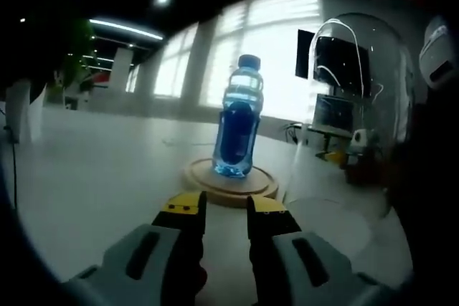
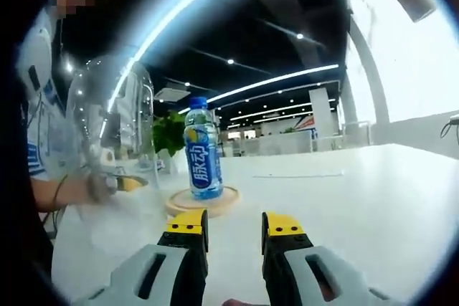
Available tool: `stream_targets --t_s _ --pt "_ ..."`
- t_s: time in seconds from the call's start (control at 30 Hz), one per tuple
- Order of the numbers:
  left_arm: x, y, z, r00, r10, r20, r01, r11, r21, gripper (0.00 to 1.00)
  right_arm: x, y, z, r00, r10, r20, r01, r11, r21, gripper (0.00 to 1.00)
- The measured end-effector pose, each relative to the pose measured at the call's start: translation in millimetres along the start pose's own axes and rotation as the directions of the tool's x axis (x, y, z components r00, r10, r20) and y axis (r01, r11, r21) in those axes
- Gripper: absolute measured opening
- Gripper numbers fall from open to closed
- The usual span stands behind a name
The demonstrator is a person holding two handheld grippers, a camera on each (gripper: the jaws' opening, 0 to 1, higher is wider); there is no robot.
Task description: Open the cover put in the Mizone put the cover back on
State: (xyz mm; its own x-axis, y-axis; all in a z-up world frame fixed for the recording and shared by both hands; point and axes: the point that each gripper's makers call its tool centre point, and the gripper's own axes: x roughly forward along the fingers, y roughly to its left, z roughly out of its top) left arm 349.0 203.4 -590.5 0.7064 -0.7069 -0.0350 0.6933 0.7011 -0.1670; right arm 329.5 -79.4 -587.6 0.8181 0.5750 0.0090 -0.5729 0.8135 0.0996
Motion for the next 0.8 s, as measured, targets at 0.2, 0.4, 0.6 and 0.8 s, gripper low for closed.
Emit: stream_targets --t_s 0.2,0.4,0.6,0.8 --pt "-2 3.1 4.1 1.0 0.01 0.02 -0.009 0.999 -0.042 0.18 -1 -1 1.1 1.0 -0.002 0.004 0.002 1.0 0.007 0.22" --pt "-3 0.2 7.3 0.999 -0.003 0.034 0.004 0.999 -0.034 0.19 -1 4 1.6 1.0 0.029 0.0 -0.029 0.999 0.022 0.24" --pt "-7 -4.6 18.1 0.997 -0.043 0.068 0.045 0.998 -0.033 0.23 2 12 1.1 0.997 0.073 -0.018 -0.072 0.997 0.021 0.24" --pt "-20 -3.0 27.8 0.997 -0.049 0.066 0.047 0.998 0.028 0.28 3 21 5.8 0.989 0.145 -0.022 -0.144 0.989 0.026 0.28"
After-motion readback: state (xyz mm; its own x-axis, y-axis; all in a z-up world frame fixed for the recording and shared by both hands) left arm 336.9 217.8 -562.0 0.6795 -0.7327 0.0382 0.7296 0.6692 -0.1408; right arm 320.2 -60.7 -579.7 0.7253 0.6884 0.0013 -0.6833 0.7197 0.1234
